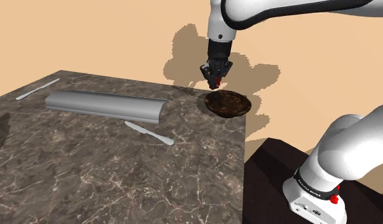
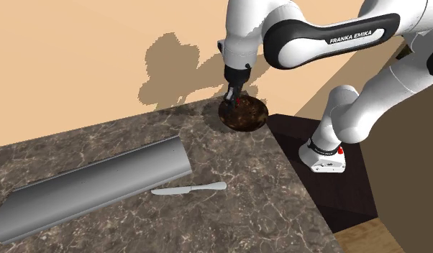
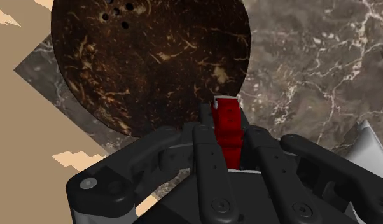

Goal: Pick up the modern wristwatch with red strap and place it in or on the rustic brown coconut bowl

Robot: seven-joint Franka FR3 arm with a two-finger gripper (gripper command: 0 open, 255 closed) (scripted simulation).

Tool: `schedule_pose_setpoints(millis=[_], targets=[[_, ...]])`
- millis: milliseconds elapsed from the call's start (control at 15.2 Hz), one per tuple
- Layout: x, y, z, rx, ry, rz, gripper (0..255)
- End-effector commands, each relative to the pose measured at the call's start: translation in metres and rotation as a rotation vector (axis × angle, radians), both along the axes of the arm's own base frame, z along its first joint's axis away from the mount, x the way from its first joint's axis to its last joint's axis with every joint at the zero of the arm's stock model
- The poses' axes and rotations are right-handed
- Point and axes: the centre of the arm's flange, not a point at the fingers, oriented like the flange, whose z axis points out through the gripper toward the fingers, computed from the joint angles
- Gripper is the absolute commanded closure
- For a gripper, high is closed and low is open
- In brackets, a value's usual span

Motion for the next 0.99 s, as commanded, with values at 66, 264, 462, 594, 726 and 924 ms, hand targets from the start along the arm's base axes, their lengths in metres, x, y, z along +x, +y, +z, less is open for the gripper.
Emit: schedule_pose_setpoints(millis=[66, 264, 462, 594, 726, 924], targets=[[-0.025, -0.034, -0.002, 0.001, 0.000, 0.001, 255], [-0.038, -0.053, -0.008, 0.001, 0.000, 0.001, 255], [-0.038, -0.053, -0.024, 0.001, 0.000, 0.001, 255], [-0.038, -0.053, -0.035, 0.001, 0.000, 0.001, 255], [-0.038, -0.053, -0.045, 0.001, 0.000, 0.001, 255], [-0.038, -0.053, -0.061, 0.001, 0.000, 0.001, 255]])
